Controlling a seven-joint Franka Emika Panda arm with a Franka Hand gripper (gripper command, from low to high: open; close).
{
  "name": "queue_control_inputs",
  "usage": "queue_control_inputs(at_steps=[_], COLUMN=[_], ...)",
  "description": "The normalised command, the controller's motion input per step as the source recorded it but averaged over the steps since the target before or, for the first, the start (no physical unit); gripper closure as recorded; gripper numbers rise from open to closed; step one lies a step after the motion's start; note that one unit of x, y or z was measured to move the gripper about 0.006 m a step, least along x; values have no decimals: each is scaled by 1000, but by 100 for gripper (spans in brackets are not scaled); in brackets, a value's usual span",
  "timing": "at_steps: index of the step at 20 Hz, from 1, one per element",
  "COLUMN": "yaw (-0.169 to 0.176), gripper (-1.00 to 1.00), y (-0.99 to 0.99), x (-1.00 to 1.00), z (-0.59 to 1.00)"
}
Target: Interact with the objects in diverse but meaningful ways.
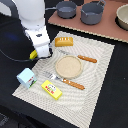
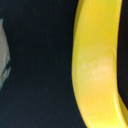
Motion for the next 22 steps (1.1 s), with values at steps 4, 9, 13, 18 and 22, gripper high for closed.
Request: queue_control_inputs(at_steps=[4,9,13,18,22], yaw=[63,64,65,31,0], gripper=[100,100,100,100,100], y=[-109,-73,-44,32,194], x=[-429,-433,-381,-307,-24], z=[-179,-197,-154,689,989])
